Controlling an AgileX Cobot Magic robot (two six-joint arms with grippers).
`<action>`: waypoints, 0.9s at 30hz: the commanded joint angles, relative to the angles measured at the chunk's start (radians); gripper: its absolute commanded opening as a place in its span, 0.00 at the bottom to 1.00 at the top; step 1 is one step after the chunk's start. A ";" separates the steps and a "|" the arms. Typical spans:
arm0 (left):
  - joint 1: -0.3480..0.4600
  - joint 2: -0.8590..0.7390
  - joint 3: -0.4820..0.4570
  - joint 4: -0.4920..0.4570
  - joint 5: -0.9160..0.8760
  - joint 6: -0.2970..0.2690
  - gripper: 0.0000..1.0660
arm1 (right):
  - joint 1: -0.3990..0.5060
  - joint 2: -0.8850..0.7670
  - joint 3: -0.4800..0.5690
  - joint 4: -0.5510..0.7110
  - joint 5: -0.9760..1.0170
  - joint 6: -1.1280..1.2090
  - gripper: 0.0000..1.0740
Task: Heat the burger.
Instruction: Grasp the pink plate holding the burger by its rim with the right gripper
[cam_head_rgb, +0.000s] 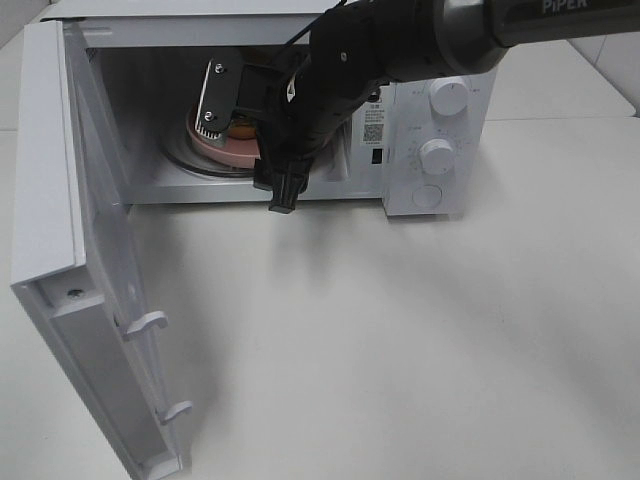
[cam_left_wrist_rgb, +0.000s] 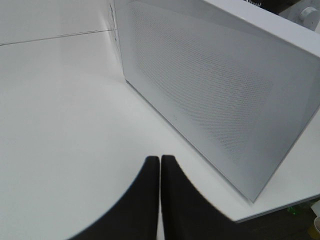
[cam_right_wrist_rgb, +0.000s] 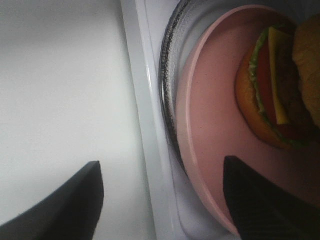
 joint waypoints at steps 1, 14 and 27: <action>0.000 -0.018 0.001 -0.004 -0.008 -0.005 0.00 | 0.005 0.003 -0.006 -0.090 -0.019 0.002 0.59; 0.000 -0.018 0.001 -0.004 -0.008 -0.005 0.00 | 0.005 0.013 -0.009 -0.158 -0.104 0.023 0.59; 0.000 -0.017 0.001 -0.004 -0.008 -0.005 0.00 | 0.005 0.083 -0.039 -0.161 -0.115 0.025 0.59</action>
